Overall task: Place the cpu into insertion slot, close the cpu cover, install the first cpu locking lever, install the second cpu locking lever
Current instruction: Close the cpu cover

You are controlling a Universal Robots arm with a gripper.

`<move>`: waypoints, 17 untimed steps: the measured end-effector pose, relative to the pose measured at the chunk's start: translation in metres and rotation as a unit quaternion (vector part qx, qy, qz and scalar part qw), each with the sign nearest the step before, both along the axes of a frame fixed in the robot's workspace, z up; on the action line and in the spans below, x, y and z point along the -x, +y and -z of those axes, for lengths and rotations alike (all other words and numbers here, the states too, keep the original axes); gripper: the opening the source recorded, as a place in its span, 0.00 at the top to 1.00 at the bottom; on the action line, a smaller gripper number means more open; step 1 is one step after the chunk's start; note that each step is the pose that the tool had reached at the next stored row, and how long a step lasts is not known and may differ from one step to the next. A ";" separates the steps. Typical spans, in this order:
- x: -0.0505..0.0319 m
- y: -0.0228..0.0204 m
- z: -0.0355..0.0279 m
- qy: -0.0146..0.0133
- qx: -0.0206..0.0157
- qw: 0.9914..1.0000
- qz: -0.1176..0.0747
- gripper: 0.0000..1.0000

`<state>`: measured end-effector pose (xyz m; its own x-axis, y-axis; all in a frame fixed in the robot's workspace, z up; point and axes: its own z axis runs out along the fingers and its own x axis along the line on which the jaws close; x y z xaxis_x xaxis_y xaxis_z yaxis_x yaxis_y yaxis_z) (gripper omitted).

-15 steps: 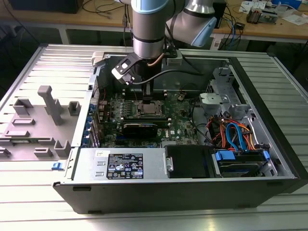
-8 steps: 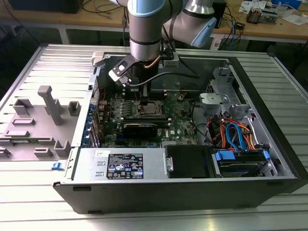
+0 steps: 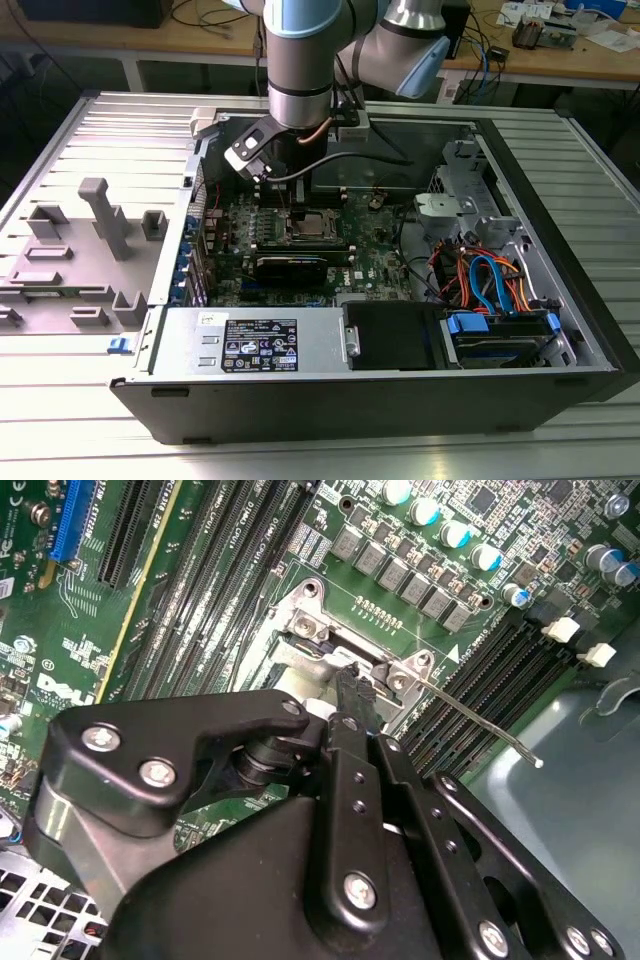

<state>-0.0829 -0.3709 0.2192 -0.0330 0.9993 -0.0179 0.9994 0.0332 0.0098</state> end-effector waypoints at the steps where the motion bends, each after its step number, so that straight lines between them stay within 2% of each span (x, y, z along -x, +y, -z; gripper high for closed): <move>1: 0.0000 0.0000 0.0001 0.000 0.000 1.000 0.000 0.89; 8: 0.0000 0.0000 0.0020 0.000 0.000 1.000 0.000 0.89; 11: 0.0000 0.0000 0.0045 0.000 0.000 1.000 0.000 0.89; 14: 0.0000 0.0000 0.0095 0.000 0.000 1.000 0.000 0.89; 17: 0.0001 0.0000 0.0109 0.000 0.000 1.000 0.000 0.89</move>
